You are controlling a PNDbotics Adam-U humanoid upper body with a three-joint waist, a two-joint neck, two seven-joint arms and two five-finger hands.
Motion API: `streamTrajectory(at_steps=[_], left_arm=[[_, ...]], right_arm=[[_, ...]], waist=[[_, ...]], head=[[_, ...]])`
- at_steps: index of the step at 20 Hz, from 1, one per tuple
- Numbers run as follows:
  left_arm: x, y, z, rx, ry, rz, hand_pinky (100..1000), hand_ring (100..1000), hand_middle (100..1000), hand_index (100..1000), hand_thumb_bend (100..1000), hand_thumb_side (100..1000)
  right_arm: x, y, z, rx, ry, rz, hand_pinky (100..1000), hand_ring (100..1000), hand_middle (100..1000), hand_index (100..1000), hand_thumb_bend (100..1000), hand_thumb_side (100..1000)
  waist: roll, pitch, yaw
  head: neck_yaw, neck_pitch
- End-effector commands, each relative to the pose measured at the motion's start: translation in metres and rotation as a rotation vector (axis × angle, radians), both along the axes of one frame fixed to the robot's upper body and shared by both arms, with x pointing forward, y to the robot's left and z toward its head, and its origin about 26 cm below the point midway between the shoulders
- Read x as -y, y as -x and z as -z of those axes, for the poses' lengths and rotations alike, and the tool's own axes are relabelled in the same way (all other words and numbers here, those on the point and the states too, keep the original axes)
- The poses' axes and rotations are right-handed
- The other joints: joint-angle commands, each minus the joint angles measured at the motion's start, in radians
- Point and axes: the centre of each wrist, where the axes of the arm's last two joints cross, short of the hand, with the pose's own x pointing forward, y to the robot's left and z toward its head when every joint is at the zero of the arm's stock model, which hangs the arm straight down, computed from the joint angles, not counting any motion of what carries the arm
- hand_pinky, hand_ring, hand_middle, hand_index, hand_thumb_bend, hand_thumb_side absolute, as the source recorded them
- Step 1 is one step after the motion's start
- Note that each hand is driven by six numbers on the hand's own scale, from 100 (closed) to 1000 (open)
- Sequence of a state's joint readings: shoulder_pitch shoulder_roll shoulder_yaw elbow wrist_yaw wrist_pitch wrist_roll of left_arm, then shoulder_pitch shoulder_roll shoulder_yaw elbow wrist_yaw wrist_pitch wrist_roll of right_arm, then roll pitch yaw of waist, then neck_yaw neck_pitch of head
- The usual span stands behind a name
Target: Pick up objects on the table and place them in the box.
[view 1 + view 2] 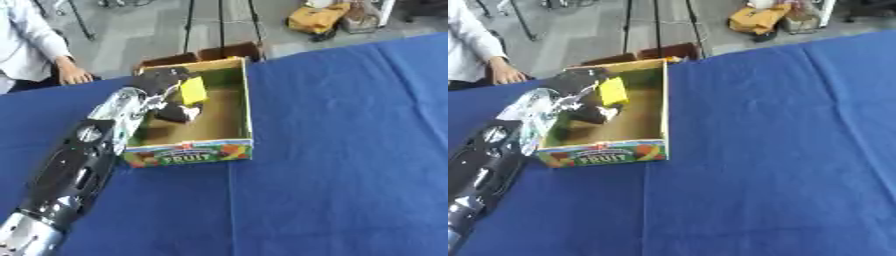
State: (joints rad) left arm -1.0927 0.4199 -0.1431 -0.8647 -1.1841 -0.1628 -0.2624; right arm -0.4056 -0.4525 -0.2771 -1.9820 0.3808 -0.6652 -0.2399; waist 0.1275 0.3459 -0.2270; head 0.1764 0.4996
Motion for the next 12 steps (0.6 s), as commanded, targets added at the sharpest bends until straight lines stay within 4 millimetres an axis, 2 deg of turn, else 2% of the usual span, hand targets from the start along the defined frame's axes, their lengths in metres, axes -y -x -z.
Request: streamTrajectory(at_steps=[1, 4, 6, 9, 10, 11, 12], left_arm=[[-0.002, 0.002, -0.02, 0.021, -0.034, 0.003, 859, 1000, 1000, 1000, 388, 769], [0.0, 0.004, -0.024, 0.03, -0.064, 0.0, 895, 1000, 1000, 1000, 488, 804], [0.002, 0.005, -0.027, 0.053, -0.073, -0.004, 897, 1000, 1000, 1000, 507, 821], [0.006, 0.013, -0.044, 0.173, -0.026, 0.006, 854, 1000, 1000, 1000, 427, 875], [0.008, 0.019, -0.053, 0.232, -0.005, 0.024, 846, 998, 1000, 1000, 410, 877], [0.01, 0.027, -0.065, 0.309, 0.03, 0.047, 788, 962, 977, 1000, 356, 853], [0.011, 0.039, -0.078, 0.395, 0.071, 0.066, 774, 949, 962, 1000, 333, 840]], right_arm=[[0.0, 0.004, -0.008, 0.028, 0.007, -0.002, 701, 775, 659, 807, 291, 1000], [0.0, 0.004, -0.008, 0.026, 0.005, -0.002, 701, 776, 659, 807, 292, 1000], [0.0, 0.004, -0.007, 0.024, 0.003, 0.0, 701, 776, 659, 807, 292, 1000], [0.002, 0.005, -0.005, 0.018, -0.001, 0.007, 702, 776, 659, 807, 294, 1000], [0.003, 0.005, -0.005, 0.015, -0.003, 0.011, 702, 776, 659, 807, 293, 1000], [0.004, 0.005, -0.004, 0.013, -0.005, 0.016, 701, 776, 660, 807, 292, 1000], [0.004, 0.006, -0.003, 0.011, -0.007, 0.021, 701, 776, 660, 807, 284, 1000]], waist=[[0.007, -0.002, 0.002], [0.007, -0.002, 0.002], [0.006, -0.003, 0.002], [0.001, -0.006, 0.009], [0.0, -0.008, 0.013], [-0.001, -0.012, 0.021], [-0.003, -0.015, 0.028]], head=[[-0.001, -0.012], [-0.002, -0.013], [-0.003, -0.013], [-0.012, -0.01], [-0.016, -0.007], [-0.023, -0.003], [-0.031, 0.002]])
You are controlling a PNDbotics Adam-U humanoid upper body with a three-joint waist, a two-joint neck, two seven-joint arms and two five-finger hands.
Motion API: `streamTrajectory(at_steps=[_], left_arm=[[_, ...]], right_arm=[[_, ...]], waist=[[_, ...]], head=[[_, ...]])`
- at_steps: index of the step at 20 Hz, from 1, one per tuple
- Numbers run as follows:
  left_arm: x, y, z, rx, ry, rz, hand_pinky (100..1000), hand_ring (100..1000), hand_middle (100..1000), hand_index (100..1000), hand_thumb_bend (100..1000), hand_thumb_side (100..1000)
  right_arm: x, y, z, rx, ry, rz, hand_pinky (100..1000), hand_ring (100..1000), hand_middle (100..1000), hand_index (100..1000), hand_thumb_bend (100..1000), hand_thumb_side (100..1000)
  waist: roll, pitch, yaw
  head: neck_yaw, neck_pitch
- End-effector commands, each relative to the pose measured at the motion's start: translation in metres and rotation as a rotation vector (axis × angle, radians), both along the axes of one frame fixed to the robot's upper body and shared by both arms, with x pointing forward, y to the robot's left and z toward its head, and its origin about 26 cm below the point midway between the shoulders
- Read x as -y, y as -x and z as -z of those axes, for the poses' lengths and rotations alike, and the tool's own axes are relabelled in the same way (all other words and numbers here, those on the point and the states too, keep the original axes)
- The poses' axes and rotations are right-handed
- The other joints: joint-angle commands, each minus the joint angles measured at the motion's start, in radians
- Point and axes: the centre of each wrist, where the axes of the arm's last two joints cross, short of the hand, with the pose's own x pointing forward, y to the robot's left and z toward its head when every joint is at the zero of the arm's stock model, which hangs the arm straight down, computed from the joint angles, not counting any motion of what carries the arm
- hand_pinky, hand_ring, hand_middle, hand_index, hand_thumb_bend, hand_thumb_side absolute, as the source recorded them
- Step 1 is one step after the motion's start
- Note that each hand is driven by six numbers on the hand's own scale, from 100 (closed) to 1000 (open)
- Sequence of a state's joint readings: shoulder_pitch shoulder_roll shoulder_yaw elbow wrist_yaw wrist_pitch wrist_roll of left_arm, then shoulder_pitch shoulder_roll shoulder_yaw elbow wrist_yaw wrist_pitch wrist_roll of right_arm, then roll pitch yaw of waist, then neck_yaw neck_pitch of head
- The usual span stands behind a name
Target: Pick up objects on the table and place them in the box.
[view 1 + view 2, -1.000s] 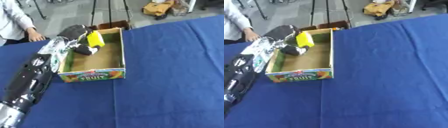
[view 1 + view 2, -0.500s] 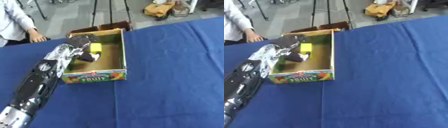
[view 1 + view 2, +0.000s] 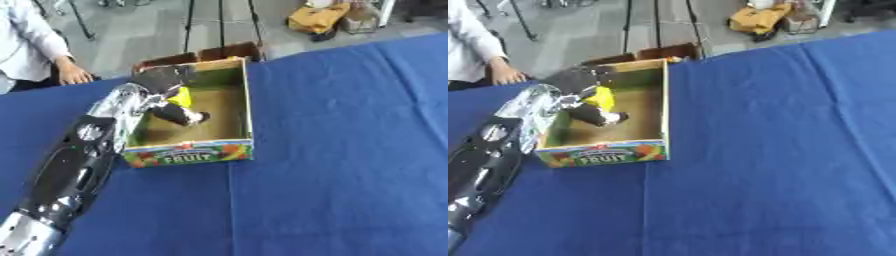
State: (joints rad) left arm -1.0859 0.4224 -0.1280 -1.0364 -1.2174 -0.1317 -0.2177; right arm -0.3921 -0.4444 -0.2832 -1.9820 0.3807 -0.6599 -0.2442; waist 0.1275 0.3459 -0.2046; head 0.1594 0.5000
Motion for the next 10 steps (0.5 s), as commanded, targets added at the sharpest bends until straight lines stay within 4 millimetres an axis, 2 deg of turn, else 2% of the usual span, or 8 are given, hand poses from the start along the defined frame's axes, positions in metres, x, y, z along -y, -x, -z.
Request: streamTrajectory(at_steps=[1, 3, 5, 8, 10], left_arm=[[-0.004, 0.035, -0.053, 0.272, 0.118, 0.061, 746, 929, 941, 1000, 311, 824], [-0.004, 0.065, -0.073, 0.394, 0.226, 0.128, 701, 897, 912, 1000, 296, 798], [-0.005, 0.097, -0.084, 0.475, 0.378, 0.211, 629, 847, 870, 1000, 264, 755], [-0.005, 0.128, -0.076, 0.472, 0.644, 0.339, 576, 814, 839, 1000, 216, 724], [-0.006, 0.143, -0.066, 0.454, 0.813, 0.427, 551, 798, 822, 1000, 165, 755]], right_arm=[[0.003, 0.005, -0.007, 0.023, 0.008, 0.016, 701, 775, 661, 806, 279, 1000], [0.005, 0.006, -0.006, 0.021, 0.004, 0.026, 700, 775, 663, 806, 269, 1000], [0.007, 0.007, -0.005, 0.021, -0.007, 0.037, 699, 774, 664, 806, 256, 1000], [0.008, 0.007, -0.003, 0.023, -0.027, 0.047, 697, 773, 667, 805, 237, 1000], [0.008, 0.007, -0.002, 0.026, -0.04, 0.054, 695, 771, 670, 804, 221, 1000]], waist=[[-0.004, -0.018, 0.013], [-0.009, -0.025, 0.029], [-0.016, -0.032, 0.049], [-0.032, -0.041, 0.076], [-0.046, -0.048, 0.091]], head=[[-0.023, 0.005], [-0.043, 0.014], [-0.066, 0.026], [-0.097, 0.04], [-0.113, 0.045]])
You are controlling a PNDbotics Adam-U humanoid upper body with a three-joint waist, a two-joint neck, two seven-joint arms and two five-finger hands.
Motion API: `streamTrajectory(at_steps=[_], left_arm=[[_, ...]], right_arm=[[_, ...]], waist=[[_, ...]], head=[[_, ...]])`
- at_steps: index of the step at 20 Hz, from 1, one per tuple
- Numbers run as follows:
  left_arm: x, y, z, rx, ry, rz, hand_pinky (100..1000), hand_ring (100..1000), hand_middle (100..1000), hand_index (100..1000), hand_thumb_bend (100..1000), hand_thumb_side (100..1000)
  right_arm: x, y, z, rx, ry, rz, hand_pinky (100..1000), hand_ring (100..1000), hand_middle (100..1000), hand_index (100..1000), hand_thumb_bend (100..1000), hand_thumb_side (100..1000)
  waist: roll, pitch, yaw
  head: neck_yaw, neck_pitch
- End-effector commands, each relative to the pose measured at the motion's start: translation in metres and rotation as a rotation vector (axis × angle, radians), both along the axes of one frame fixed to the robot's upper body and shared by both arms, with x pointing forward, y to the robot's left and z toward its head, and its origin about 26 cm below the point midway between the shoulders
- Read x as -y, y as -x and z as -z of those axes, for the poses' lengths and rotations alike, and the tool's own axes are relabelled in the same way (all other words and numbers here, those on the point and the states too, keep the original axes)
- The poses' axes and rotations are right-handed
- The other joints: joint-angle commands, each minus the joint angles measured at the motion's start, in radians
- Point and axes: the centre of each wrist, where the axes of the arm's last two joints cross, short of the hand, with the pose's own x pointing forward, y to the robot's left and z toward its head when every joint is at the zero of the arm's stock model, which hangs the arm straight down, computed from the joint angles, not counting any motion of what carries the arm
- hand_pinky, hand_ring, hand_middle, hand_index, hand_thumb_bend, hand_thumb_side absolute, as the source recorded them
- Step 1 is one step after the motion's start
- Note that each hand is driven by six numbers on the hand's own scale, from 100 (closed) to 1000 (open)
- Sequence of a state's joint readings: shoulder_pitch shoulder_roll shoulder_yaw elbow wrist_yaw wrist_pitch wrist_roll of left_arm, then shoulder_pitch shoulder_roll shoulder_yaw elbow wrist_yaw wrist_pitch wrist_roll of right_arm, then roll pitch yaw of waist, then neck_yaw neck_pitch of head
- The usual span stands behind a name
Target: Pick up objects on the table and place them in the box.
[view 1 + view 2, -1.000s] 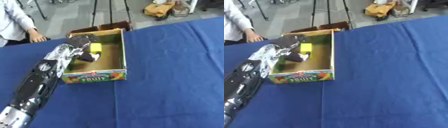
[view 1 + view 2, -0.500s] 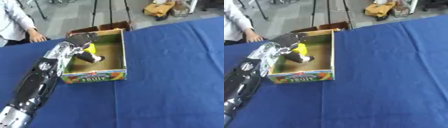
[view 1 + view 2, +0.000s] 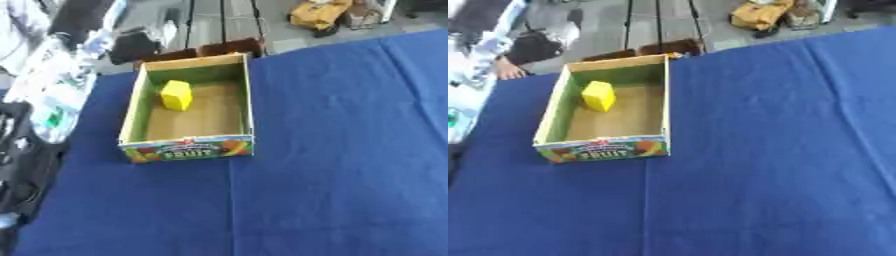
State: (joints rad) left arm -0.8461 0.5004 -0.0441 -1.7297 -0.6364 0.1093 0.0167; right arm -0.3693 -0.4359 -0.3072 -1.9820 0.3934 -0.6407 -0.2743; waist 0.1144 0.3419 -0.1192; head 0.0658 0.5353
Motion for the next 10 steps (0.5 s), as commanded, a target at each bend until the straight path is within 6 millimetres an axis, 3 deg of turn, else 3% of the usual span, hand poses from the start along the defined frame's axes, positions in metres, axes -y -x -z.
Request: streamTrajectory(at_steps=[1, 4, 5, 10], left_arm=[[-0.004, 0.035, -0.011, 0.093, 0.214, 0.162, 566, 802, 823, 1000, 177, 774], [-0.009, 0.053, -0.003, 0.249, 0.336, 0.215, 585, 802, 820, 1000, 214, 861], [-0.01, 0.054, 0.0, 0.288, 0.366, 0.236, 590, 803, 820, 1000, 274, 896], [-0.018, 0.053, 0.02, 0.42, 0.479, 0.354, 618, 813, 826, 1000, 390, 1000]], right_arm=[[0.001, 0.004, -0.007, 0.037, -0.003, 0.017, 694, 770, 672, 803, 205, 1000], [0.001, 0.004, -0.006, 0.046, -0.026, 0.025, 692, 769, 676, 802, 185, 1000], [0.001, 0.004, -0.006, 0.049, -0.032, 0.027, 691, 768, 678, 802, 174, 1000], [0.001, 0.004, -0.005, 0.061, -0.056, 0.037, 688, 766, 682, 802, 143, 1000]], waist=[[-0.039, -0.048, 0.014], [-0.058, -0.059, 0.038], [-0.062, -0.061, 0.044], [-0.08, -0.077, 0.079]], head=[[-0.026, 0.011], [-0.046, 0.013], [-0.051, 0.014], [-0.069, 0.026]])
